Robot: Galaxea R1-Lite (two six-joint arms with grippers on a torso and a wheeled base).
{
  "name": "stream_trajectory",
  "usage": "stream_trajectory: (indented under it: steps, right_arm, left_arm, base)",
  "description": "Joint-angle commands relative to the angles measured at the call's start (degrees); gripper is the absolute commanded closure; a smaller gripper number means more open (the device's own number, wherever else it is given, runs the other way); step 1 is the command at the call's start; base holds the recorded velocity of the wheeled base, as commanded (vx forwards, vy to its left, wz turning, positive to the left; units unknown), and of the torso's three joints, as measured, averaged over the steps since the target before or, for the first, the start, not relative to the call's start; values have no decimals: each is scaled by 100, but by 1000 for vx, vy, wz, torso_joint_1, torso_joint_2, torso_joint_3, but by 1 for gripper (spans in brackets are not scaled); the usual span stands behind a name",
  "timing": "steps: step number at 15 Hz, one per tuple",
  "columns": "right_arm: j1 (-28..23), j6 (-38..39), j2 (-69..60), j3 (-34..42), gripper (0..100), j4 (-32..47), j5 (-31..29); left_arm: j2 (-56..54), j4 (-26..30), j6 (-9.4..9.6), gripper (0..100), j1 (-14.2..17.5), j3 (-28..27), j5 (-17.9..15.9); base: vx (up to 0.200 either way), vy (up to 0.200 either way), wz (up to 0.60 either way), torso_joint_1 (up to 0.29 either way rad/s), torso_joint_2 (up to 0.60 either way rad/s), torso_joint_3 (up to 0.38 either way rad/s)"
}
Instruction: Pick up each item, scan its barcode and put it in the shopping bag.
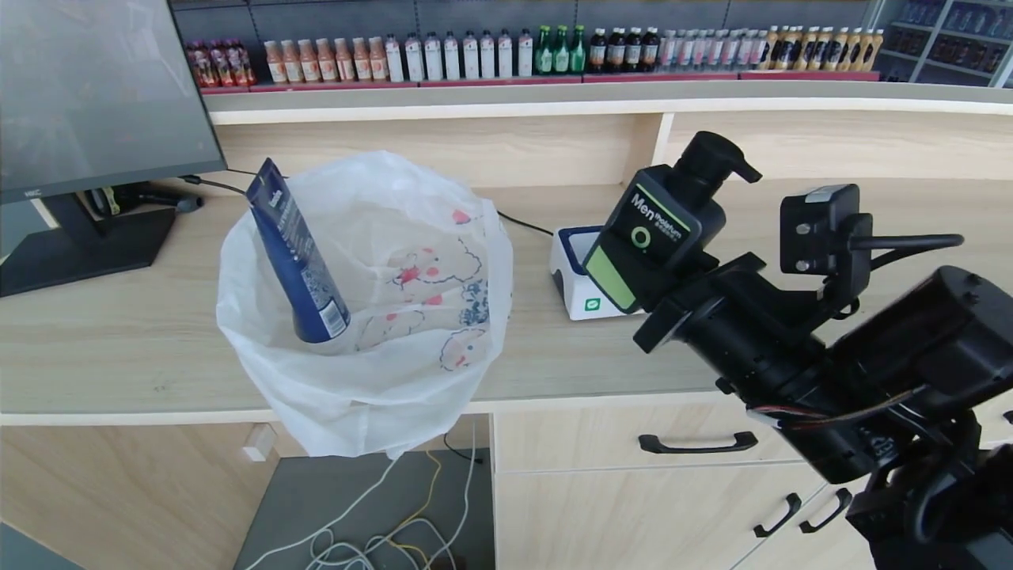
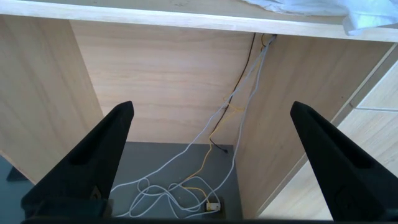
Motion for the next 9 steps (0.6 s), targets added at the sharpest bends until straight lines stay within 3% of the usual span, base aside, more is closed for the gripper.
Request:
stream_trajectory:
  steps: [1, 4, 9]
  right_arm:
    - [37, 40, 456, -440, 100, -3, 2]
    - [178, 330, 693, -1020, 100, -3, -86]
    - [477, 1015, 676, -1415, 100, 67, -859]
  left_arm:
    - [-2, 0, -1, 0, 0, 0, 0]
    - [-2, 0, -1, 0, 0, 0, 0]
    - [-2, 0, -1, 0, 0, 0, 0]
  base:
    - [0, 0, 0, 0, 0, 0]
    - [0, 0, 0, 0, 0, 0]
    - [0, 0, 0, 0, 0, 0]
